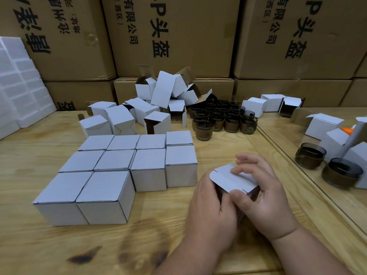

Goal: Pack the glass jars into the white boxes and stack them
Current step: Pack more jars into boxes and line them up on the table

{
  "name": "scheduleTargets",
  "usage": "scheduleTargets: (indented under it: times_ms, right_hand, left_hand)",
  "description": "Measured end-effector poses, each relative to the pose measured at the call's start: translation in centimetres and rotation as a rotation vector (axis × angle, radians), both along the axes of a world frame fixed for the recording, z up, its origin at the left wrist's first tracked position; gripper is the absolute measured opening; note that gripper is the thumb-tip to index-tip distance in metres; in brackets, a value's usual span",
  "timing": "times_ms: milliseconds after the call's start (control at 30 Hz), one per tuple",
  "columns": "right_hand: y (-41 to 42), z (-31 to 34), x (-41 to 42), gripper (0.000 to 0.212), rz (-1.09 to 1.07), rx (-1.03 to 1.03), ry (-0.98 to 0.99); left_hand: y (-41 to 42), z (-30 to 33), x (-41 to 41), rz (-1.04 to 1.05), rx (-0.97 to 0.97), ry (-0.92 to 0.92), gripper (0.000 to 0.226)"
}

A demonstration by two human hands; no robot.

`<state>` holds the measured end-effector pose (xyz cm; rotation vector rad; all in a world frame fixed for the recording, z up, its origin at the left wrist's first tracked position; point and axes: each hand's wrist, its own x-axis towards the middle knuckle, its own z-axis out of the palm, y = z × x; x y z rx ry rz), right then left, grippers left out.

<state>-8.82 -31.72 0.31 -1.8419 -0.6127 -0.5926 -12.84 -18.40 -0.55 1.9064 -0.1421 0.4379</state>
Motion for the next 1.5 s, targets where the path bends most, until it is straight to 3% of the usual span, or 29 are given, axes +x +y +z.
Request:
scheduleTargets:
  times_ms: [300, 833, 1000, 1133, 1300, 1400, 1500]
  right_hand:
    - [0.2, -0.2, -0.1, 0.026, -0.137, -0.02, -0.159]
    - [0.8, -0.3, -0.3, 0.012, -0.101, -0.103, -0.197]
    - [0.4, -0.7, -0.2, 0.024, -0.046, -0.119, -0.141]
    - [0.2, -0.9, 0.0, 0.022, -0.054, -0.092, -0.121]
    - [0.0, -0.8, 0.5, 0.013, -0.123, 0.02, 0.035]
    - [-0.2, -1.0, 0.5, 0.012, -0.081, 0.148, 0.237]
    - [-0.3, -1.0, 0.4, 0.016, -0.005, 0.209, 0.317]
  left_hand:
    - [-0.1, 0.0, -0.1, 0.0, -0.043, 0.081, 0.041]
    - [0.1, -0.1, -0.1, 0.033, -0.124, 0.119, 0.047]
    - [0.1, -0.3, 0.2, 0.072, -0.144, 0.144, 0.032]
    - [0.2, -0.2, 0.4, 0.071, -0.166, 0.136, 0.034]
    - [0.3, -0.3, -0.2, 0.112, 0.056, -0.044, 0.032]
    - [0.8, 0.3, -1.0, 0.035, 0.325, -0.117, 0.034]
    - [2.2, 2.0, -1.5, -0.069, 0.575, -0.212, 0.038]
